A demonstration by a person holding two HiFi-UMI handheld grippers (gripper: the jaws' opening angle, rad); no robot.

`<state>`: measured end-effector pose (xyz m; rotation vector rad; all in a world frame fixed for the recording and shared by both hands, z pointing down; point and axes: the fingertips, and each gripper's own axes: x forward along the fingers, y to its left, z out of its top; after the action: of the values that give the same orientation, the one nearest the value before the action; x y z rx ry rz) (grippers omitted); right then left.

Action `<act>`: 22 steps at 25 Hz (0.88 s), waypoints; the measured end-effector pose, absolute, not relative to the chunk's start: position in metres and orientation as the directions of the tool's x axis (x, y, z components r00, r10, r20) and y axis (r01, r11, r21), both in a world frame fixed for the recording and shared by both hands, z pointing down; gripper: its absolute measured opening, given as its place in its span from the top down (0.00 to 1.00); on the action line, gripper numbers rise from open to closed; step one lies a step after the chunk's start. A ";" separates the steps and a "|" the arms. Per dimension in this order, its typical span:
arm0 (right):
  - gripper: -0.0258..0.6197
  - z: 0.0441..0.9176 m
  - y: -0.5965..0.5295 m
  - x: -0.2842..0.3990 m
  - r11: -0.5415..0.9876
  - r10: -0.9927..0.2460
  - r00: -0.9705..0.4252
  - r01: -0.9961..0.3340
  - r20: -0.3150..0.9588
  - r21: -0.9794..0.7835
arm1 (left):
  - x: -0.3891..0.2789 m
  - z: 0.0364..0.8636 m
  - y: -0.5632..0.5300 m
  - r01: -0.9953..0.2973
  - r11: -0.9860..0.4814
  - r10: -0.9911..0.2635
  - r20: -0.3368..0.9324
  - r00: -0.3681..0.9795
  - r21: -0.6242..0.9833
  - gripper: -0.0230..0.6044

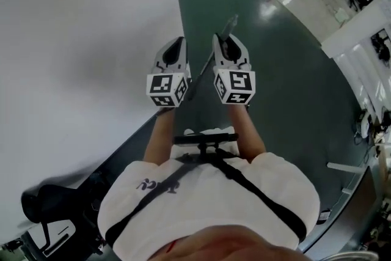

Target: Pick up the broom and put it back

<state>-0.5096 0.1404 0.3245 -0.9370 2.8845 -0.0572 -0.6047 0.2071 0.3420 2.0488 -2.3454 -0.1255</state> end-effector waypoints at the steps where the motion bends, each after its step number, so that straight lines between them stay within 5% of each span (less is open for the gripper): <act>1: 0.81 0.327 0.132 -0.495 0.789 -0.614 -0.784 -0.610 -0.089 -0.070 | -0.591 0.345 0.195 -0.992 0.098 -0.994 -0.032 -0.100 0.078 0.94; 10: 0.81 0.325 0.065 -0.333 0.571 -0.818 -0.564 -0.819 -0.111 -0.056 | -0.440 0.355 0.096 -0.975 -0.204 -0.979 -0.017 0.203 0.086 0.94; 22: 0.81 0.334 0.004 -0.121 0.401 -0.911 -0.390 -0.914 -0.133 -0.061 | -0.227 0.363 0.011 -0.911 -0.400 -0.916 -0.050 0.397 0.101 0.94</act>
<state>-0.1208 0.0042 0.3342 -1.6446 2.5053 0.0332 -0.2272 0.0113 0.3630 2.5780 -1.6876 -0.1501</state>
